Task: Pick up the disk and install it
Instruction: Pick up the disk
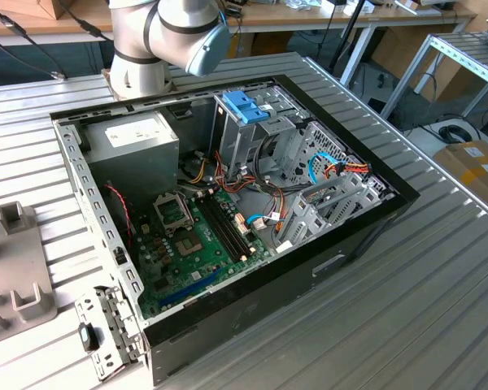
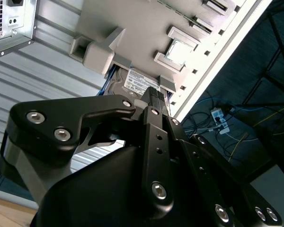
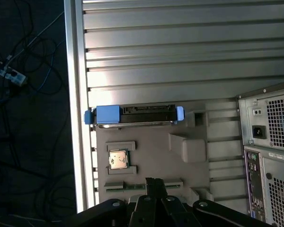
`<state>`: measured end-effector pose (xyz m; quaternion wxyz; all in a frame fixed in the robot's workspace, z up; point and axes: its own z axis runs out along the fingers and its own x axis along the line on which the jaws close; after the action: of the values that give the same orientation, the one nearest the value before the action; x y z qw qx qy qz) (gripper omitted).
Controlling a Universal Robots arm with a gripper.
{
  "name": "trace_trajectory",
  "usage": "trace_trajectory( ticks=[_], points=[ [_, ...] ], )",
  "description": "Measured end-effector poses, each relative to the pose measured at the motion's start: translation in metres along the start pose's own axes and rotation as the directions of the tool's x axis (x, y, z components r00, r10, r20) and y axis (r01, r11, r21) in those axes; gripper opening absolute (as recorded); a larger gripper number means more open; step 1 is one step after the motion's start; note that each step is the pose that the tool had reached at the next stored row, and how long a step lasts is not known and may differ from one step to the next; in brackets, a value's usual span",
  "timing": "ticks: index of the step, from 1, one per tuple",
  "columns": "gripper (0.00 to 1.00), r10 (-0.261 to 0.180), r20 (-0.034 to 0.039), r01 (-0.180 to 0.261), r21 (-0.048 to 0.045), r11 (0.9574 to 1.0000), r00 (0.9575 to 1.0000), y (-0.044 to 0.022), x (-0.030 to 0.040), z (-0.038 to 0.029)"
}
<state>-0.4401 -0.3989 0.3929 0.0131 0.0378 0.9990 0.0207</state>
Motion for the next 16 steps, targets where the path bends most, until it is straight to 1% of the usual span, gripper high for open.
trace_trajectory(
  ticks=[5, 10, 16],
  points=[
    [0.11, -0.007, -0.0003, 0.007, -0.0002, 1.0000, 1.0000, 0.0000, 0.0001, 0.0000],
    [0.11, -0.030, -0.0013, 0.030, -0.0008, 0.9995, 0.9995, 0.0000, 0.0001, 0.0000],
    [0.11, -0.064, -0.0026, 0.064, -0.0017, 0.9980, 0.9980, 0.0000, 0.0001, 0.0000]
  ],
)
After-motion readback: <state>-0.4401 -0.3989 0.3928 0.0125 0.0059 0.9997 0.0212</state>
